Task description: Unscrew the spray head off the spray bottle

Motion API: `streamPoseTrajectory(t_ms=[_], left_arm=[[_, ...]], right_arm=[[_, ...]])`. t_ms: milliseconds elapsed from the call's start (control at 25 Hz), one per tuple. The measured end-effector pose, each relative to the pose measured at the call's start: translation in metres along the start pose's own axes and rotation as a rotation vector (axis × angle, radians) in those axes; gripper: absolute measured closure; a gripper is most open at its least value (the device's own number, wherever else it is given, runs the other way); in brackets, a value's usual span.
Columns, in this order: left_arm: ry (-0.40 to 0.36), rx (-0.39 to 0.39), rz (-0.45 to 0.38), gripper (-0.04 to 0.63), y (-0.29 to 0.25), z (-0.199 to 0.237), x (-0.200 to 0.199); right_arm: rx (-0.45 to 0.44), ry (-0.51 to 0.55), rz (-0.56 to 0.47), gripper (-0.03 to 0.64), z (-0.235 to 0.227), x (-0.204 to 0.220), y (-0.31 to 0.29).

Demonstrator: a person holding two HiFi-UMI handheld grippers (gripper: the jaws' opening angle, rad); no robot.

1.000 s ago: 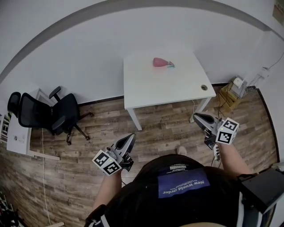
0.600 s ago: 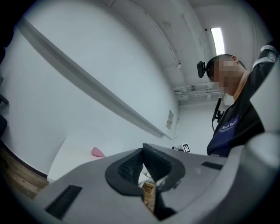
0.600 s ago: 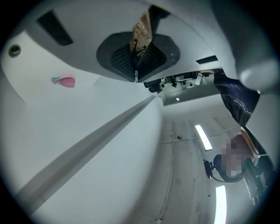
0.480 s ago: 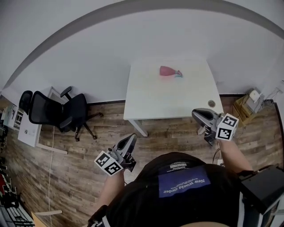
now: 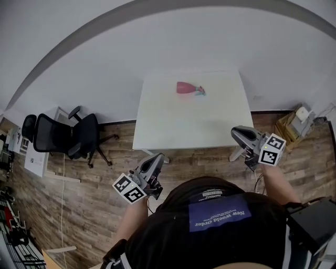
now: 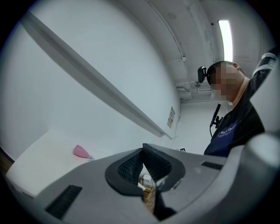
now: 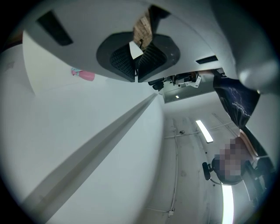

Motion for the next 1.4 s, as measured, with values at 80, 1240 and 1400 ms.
streamPoseTrajectory(t_ms=[80, 1240, 1400], left_arm=[[0.002, 0.012, 0.012, 0.592, -0.017, 0.001, 0.003], [0.028, 0.268, 0.089, 0.592, -0.061, 0.262, -0.092], [0.029, 0.326, 0.124, 0.592, -0.068, 0.28, -0.095]], right_arm=[[0.012, -0.004, -0.004, 0.618, -0.013, -0.002, 0.008], [0.288, 0.055, -0.053, 0.618, -0.053, -0.025, -0.182], [0.316, 0.058, -0.032, 0.619, -0.053, -0.026, -0.194]])
Point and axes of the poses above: the fingertips, and each gripper's own axes: y backward along the fingers, z to its left, x out of its underside, the point moved 10 cm from there along y, backward along the fingers, and after that the axes turned 3 degrees about -z, right-handed, at the moved point
